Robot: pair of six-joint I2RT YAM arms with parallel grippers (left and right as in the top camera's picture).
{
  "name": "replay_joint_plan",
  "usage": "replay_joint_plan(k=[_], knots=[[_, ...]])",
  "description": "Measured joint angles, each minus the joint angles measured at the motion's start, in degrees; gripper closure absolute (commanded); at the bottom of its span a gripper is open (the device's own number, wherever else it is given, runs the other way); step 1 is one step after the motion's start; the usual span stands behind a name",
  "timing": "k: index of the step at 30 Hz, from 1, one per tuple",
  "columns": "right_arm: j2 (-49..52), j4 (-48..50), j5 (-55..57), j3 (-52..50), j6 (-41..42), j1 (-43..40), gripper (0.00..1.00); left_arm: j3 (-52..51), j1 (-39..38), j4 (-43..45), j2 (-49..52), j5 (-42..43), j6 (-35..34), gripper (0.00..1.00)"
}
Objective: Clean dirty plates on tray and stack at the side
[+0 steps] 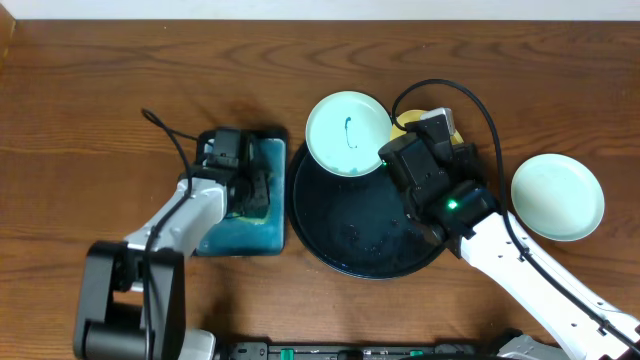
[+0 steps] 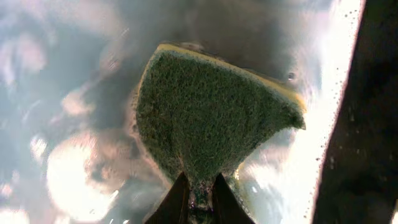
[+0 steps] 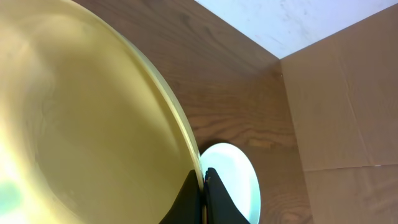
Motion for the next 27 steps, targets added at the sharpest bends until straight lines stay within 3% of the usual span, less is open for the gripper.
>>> replay_joint_plan(k=[27], knots=[[-0.6, 5.0, 3.7, 0.0, -1.8, 0.0, 0.99, -0.9, 0.9, -2.3, -3.5, -0.1, 0.0, 0.93]])
